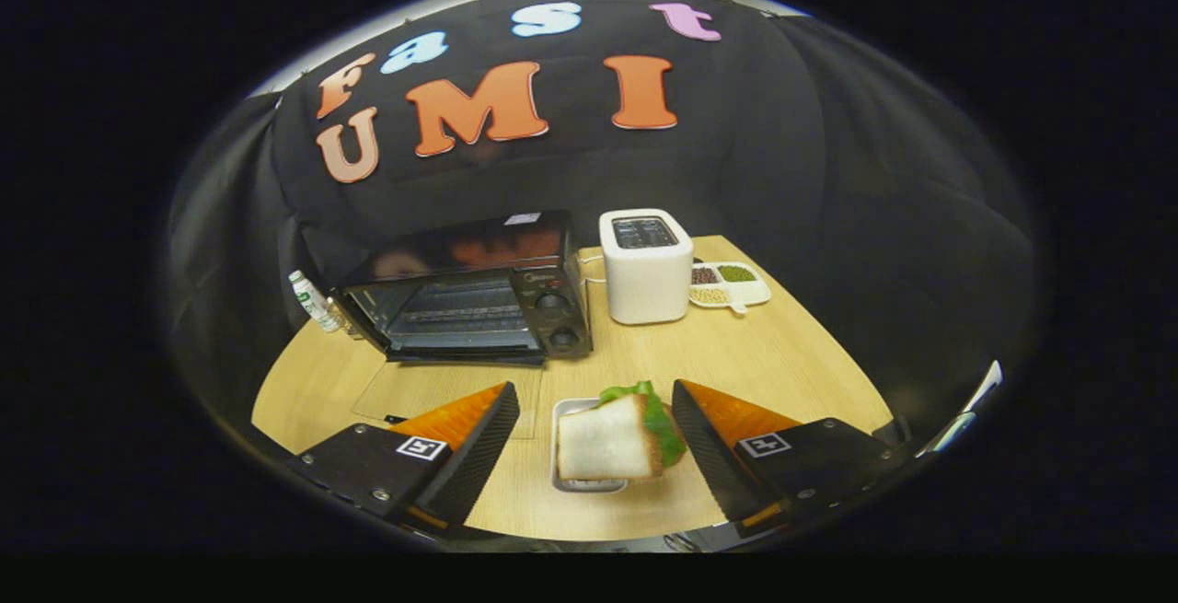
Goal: Open the toaster oven, put the food inside, and close the toaster oven door.
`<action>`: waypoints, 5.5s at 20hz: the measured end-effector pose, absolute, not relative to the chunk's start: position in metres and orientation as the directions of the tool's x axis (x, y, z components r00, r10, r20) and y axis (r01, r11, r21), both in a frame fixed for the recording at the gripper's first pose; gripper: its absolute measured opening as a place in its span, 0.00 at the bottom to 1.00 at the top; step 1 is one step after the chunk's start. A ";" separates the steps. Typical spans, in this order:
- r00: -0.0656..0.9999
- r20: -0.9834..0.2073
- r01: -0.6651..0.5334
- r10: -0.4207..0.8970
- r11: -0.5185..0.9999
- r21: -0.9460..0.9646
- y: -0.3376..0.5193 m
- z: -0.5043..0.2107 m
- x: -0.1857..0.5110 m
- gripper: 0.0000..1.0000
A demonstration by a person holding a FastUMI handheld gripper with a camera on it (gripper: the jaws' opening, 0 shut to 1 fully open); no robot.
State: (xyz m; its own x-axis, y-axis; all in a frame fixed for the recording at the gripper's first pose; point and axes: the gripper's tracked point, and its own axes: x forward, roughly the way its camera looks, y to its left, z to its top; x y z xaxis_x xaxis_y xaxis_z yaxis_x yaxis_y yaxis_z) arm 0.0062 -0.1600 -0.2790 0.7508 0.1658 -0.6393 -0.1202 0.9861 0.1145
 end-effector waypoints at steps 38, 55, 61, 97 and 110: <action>0.632 -0.550 0.013 0.546 0.703 0.711 -0.039 -0.268 0.022 0.27; 0.856 -0.450 0.346 0.253 0.365 0.864 0.038 -0.364 0.113 0.27; 0.876 -0.456 0.387 0.159 0.333 0.860 0.068 -0.376 0.154 0.35; 0.695 -0.715 -0.102 0.071 0.995 -0.001 0.016 -0.415 -0.065 0.99; 0.648 -0.759 -0.208 0.066 0.974 -0.093 0.047 -0.460 -0.042 1.00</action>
